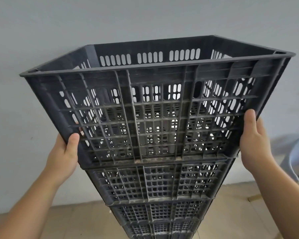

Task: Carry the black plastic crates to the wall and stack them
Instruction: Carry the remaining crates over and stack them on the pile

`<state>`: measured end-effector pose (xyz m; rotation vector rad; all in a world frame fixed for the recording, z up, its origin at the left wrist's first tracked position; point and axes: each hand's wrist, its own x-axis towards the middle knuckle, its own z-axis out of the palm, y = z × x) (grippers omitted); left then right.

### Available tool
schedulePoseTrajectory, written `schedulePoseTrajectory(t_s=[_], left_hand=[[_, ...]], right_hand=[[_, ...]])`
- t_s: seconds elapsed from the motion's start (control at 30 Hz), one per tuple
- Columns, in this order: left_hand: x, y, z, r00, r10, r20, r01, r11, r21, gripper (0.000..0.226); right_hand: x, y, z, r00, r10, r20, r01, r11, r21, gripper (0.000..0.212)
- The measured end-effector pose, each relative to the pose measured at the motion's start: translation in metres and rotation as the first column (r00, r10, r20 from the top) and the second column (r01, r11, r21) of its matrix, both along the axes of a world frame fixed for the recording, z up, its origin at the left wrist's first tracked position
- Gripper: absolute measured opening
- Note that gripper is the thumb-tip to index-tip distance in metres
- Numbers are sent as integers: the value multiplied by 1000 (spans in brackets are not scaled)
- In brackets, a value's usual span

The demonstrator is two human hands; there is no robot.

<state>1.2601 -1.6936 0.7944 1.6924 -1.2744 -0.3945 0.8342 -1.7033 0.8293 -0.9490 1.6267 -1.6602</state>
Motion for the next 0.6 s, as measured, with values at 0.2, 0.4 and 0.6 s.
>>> schedulePoseTrajectory(t_s=[0.2,0.4,0.6], left_hand=[[2,6,-1,1000,12,-25,-12,1000,11,63],[-3,9,0,1000,-16,-12,17,999,42,54],[13,5,8,998,-47,51,44,997,67,72]], right_hand=[[-1,4,-6,1000,10,-25,-11,1000,-7,34],[-6,-2,-7,1000,2,-22,-2,1000,-5,42],[-1,1,-13,997,25,-73,-27,999,-23,53]])
